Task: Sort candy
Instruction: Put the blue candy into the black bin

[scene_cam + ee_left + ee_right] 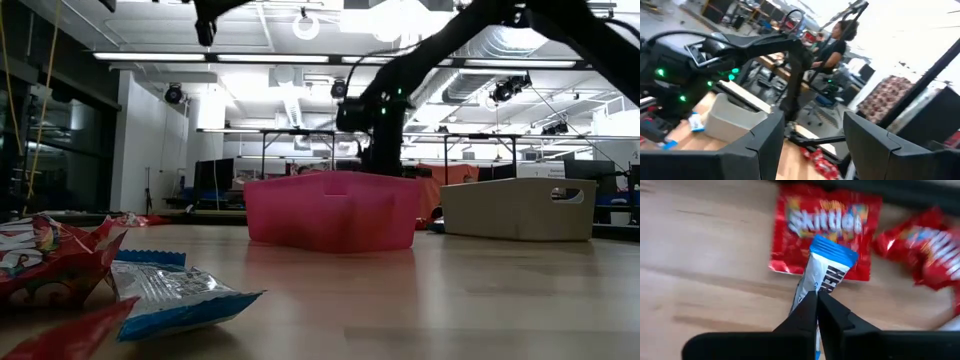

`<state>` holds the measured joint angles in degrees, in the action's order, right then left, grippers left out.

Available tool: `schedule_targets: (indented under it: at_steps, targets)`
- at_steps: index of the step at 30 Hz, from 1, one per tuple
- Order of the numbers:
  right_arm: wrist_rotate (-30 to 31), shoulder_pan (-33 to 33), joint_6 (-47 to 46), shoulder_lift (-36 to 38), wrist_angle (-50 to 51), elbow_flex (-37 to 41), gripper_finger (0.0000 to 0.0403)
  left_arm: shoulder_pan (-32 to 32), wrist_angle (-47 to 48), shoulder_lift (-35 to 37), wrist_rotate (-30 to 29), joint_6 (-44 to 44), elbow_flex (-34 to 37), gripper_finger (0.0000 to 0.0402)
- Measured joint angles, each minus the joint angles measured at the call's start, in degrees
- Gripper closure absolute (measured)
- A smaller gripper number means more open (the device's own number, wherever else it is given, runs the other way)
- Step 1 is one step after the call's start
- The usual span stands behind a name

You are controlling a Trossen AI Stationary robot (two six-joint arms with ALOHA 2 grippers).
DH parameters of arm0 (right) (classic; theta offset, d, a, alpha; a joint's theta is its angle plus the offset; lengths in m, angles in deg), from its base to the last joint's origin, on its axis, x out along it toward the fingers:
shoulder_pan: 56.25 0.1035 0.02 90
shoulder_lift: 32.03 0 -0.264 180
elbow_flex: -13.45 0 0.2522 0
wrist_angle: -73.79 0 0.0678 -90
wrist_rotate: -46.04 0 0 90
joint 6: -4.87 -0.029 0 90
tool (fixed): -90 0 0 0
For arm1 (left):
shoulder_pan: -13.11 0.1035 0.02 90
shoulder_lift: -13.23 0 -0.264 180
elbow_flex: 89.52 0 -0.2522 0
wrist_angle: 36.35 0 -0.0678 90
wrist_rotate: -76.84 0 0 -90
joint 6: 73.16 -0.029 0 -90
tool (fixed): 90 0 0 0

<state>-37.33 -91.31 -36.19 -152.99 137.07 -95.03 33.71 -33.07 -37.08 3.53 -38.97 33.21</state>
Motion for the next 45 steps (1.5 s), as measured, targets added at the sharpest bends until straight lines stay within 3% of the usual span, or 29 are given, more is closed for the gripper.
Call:
schedule_targets:
  at_steps: [6,13,18,21,27,38,41,45]
  targets:
    - [1.67,3.73,13.53,9.47,-0.78,0.0,0.04,-0.95,0.71,2.5,1.86,0.25,0.0,0.0211]
    - [-8.58,14.7,31.96,24.16,-7.14,0.0,0.0402,-5.83,1.57,-0.61,0.36,-1.82,0.02,0.0211]
    - [-11.18,24.97,36.38,31.37,-16.96,-0.07,0.0402,-9.95,-2.02,-5.56,-7.68,-3.72,0.02,0.0211]
    - [-9.84,29.44,37.01,32.82,-23.02,-0.07,0.0403,-11.59,-9.97,-9.22,-10.66,-4.92,0.02,0.0211]
    - [-8.15,33.11,36.77,32.99,-29.5,-0.07,0.0403,-14.51,-26.42,-15.78,-11.08,-10.16,0.02,0.0211]
    - [-8.57,34.74,37.03,32.67,-29.9,-0.07,0.0403,-16.78,-32.78,-19.47,-11.14,-10.61,0.04,0.0215]
    - [-8.63,34.74,37.03,32.67,-30.08,-0.07,0.0403,-16.96,-32.79,-19.45,-11.16,-10.73,0.04,0.0239]
    - [-8.57,34.71,37.06,32.65,-30.07,-0.07,0.0403,-16.96,-32.78,-19.45,-11.02,-10.97,0.04,0.0313]
